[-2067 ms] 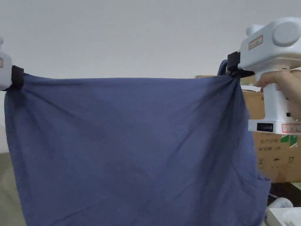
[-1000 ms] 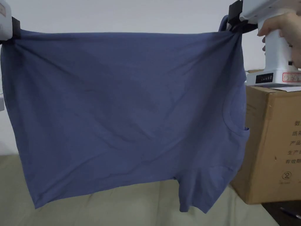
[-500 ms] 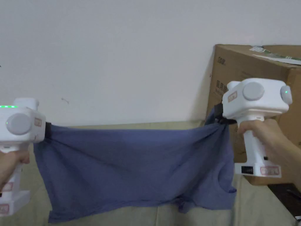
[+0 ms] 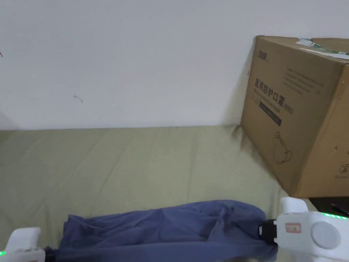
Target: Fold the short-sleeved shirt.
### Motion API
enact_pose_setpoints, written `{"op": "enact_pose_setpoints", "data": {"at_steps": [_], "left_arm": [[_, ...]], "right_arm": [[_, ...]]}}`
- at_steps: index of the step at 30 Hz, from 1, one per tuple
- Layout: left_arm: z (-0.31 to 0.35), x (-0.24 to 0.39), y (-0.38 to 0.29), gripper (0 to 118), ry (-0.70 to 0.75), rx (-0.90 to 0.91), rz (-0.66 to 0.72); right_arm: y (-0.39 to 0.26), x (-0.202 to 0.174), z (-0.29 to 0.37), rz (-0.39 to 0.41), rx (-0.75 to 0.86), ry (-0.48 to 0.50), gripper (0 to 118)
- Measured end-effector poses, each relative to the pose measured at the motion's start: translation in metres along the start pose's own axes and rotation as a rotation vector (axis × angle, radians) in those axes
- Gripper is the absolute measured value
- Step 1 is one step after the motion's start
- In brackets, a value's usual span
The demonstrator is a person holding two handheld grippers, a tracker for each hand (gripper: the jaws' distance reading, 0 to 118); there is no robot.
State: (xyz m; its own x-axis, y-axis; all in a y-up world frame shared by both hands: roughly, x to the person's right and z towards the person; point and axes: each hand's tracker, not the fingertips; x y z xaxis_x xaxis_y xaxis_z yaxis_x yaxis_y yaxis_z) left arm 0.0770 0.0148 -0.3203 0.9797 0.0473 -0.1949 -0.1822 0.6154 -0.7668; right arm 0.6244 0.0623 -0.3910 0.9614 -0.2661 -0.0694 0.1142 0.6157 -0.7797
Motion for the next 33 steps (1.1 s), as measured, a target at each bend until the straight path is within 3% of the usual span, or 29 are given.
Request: {"op": "enact_pose_setpoints", "data": {"at_steps": [8, 11, 17, 24, 25, 26, 27, 28, 29, 30, 33], "left_arm": [[0.112, -0.027, -0.107, 2, -0.029, -0.001, 0.059], [0.129, -0.033, -0.140, 2, -0.004, -0.026, -0.002], [0.174, -0.029, -0.198, 2, 0.016, -0.048, -0.040], [0.188, -0.026, -0.233, 3, 0.002, -0.060, 0.023], [0.183, -0.032, -0.235, 6, -0.002, -0.058, 0.030], [0.183, -0.028, -0.236, 25, 0.012, -0.066, 0.038], [0.182, -0.025, -0.234, 51, 0.019, -0.071, 0.034], [0.183, -0.022, -0.233, 79, 0.028, -0.071, 0.023], [0.178, -0.030, -0.232, 103, 0.037, -0.065, 0.017], [0.181, -0.030, -0.230, 109, 0.039, -0.057, 0.016], [0.201, -0.030, -0.218, 109, -0.012, 0.012, 0.064]], "right_arm": [[-0.115, 0.006, 0.091, -0.074, -0.002, 0.006, 4], [-0.152, 0.004, 0.113, -0.064, -0.002, -0.012, 4], [-0.224, 0.017, 0.146, -0.128, -0.048, -0.006, 4], [-0.257, 0.029, 0.153, -0.178, -0.078, -0.013, 4], [-0.257, 0.027, 0.152, -0.166, -0.075, -0.024, 6], [-0.256, 0.024, 0.151, -0.148, -0.070, -0.027, 22], [-0.254, 0.022, 0.151, -0.123, -0.063, -0.029, 47], [-0.251, 0.021, 0.151, -0.099, -0.053, -0.054, 82], [-0.248, 0.019, 0.150, -0.075, -0.054, -0.068, 105], [-0.245, 0.016, 0.153, -0.068, -0.045, -0.070, 107], [-0.233, 0.015, 0.165, -0.058, 0.020, -0.053, 105]]}}
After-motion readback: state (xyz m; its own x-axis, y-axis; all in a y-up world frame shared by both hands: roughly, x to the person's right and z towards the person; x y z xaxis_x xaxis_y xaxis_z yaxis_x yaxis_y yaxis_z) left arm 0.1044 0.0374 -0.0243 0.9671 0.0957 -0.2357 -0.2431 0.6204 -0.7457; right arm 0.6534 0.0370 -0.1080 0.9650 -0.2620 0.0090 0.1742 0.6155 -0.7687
